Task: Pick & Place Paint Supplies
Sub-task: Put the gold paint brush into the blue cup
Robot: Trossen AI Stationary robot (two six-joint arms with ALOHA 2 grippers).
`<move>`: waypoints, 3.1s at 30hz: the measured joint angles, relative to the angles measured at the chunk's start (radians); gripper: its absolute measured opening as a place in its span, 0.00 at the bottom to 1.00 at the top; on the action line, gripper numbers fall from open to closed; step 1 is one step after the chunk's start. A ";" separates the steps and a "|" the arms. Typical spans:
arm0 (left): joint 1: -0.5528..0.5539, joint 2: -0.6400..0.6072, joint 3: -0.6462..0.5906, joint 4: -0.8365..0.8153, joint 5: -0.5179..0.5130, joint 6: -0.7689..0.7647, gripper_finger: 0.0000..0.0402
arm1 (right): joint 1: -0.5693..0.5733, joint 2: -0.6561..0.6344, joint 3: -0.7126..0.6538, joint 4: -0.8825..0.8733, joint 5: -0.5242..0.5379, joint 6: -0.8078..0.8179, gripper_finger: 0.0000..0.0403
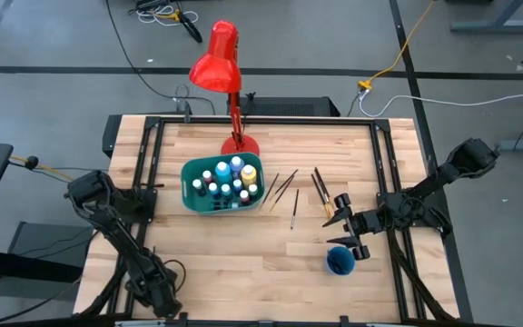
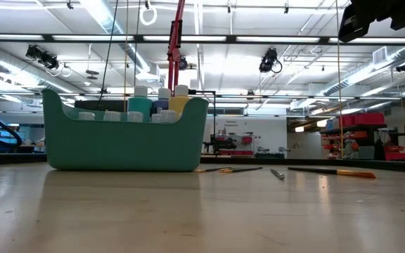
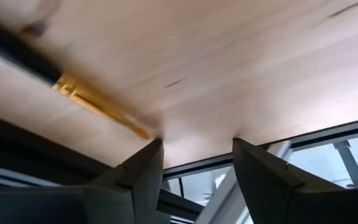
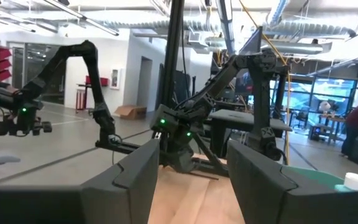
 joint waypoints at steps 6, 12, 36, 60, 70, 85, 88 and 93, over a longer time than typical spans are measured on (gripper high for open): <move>0.017 0.003 0.003 -0.060 0.021 0.013 0.40 | 0.000 0.000 0.000 0.000 0.000 0.007 0.49; 0.023 0.003 0.006 -0.095 0.000 0.017 0.36 | 0.000 0.000 0.000 0.000 0.000 0.007 0.49; 0.034 0.005 0.202 -0.616 -0.028 -0.006 0.36 | 0.000 0.000 0.000 -0.001 0.000 0.016 0.49; -0.036 0.014 0.180 -0.521 -0.128 -0.128 0.36 | 0.000 0.000 0.000 -0.004 0.000 0.004 0.49; -0.054 0.013 0.265 -0.756 -0.153 -0.160 0.36 | 0.000 0.000 0.000 -0.005 0.000 -0.010 0.49; -0.018 0.017 0.206 -0.774 -0.292 -0.105 0.36 | 0.000 0.000 0.000 -0.010 0.000 -0.013 0.49; -0.003 0.016 0.199 -0.876 -0.302 -0.060 0.36 | 0.000 0.000 0.000 -0.010 -0.001 -0.017 0.49; 0.030 0.016 0.202 -0.916 -0.337 -0.031 0.36 | 0.000 0.000 0.000 -0.009 -0.001 -0.038 0.49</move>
